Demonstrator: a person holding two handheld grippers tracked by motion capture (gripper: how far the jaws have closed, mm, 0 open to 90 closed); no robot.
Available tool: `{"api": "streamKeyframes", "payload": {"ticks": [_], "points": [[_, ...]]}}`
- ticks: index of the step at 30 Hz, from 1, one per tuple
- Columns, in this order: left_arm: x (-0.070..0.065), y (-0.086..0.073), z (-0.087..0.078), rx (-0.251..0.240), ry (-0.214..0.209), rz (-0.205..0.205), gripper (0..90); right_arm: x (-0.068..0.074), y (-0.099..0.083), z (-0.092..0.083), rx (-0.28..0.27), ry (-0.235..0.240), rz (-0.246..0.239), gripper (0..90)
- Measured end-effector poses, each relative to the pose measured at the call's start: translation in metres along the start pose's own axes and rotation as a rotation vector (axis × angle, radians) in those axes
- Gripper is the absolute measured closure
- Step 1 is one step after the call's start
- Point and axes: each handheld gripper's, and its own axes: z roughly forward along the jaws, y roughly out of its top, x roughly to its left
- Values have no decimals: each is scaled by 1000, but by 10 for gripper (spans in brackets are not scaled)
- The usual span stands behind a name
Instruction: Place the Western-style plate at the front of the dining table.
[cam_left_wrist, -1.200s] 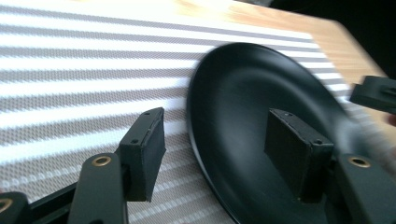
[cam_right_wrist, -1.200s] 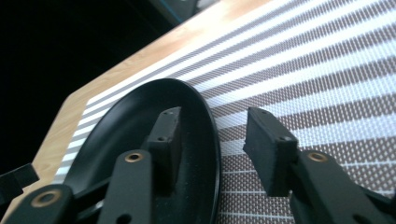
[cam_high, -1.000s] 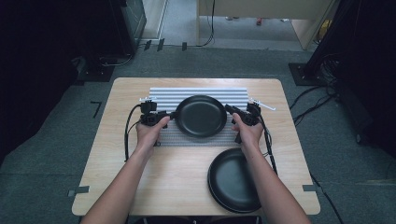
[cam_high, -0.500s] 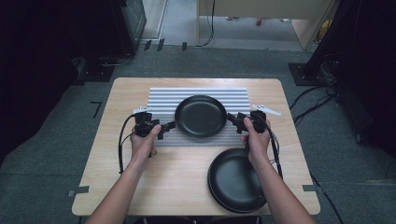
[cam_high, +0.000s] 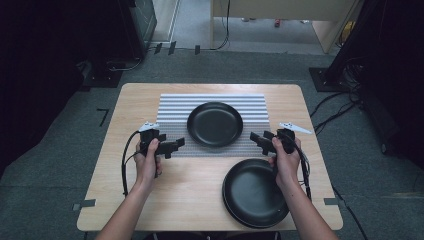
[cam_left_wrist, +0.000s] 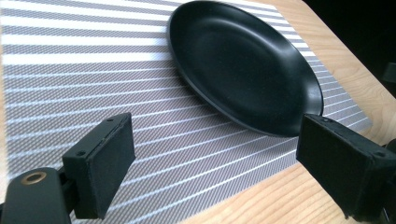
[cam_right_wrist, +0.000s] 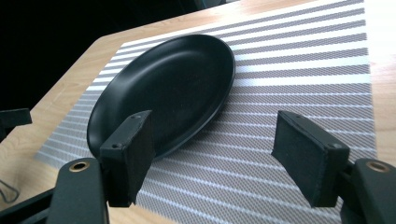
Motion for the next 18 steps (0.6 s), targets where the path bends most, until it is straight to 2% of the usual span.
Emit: {"api": "streamKeyframes", "payload": {"ticks": [8,12,18], "points": [[8,-15,-22,-17,22,-7,107,-9,-17,-25,2,-4,-10,268],[8,-25,-30,-19,20,-6,105,-15,-24,-36,4,-9,-2,264],[9,-38,-39,-23,24,-3,101,-16,-32,-50,4,-19,-25,253]]}}
